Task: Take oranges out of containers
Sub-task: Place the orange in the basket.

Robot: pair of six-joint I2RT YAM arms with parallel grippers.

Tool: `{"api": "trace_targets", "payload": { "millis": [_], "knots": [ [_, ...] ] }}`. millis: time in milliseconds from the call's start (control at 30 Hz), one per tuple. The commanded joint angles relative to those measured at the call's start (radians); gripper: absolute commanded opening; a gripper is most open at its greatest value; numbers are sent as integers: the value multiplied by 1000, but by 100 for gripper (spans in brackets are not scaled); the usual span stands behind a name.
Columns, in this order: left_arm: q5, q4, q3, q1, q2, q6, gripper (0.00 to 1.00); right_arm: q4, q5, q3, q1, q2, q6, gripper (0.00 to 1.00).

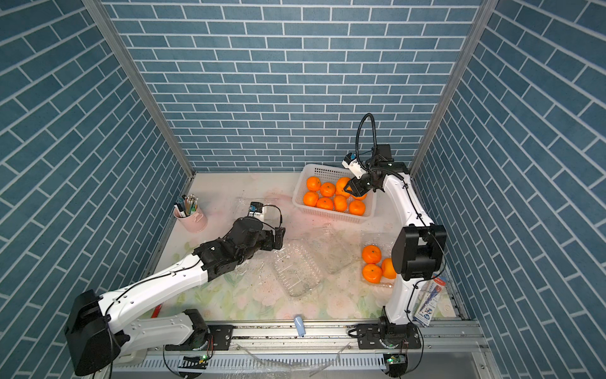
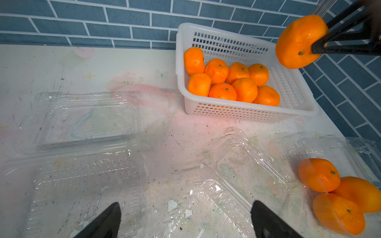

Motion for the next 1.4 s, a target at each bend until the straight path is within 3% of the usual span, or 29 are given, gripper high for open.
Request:
{"api": "trace_targets", "payload": {
  "millis": [0,300,900,1133,1367],
  "knots": [
    [16,-23,-9,17,12,-7,99,-8,-42,-7,-1,35,-153,6],
    [49,18,-16,47,62,-29,99,-47,-41,-37,14,79,-285,7],
    [96,49,-14,80,110,-40,99,-158,195,66,41,262,-255,11],
    [102,49,-9,82,115,-42,99,-131,273,65,56,275,-222,23],
    [113,47,-4,82,113,-47,99,-131,263,101,60,270,-142,37]
  ]
}}
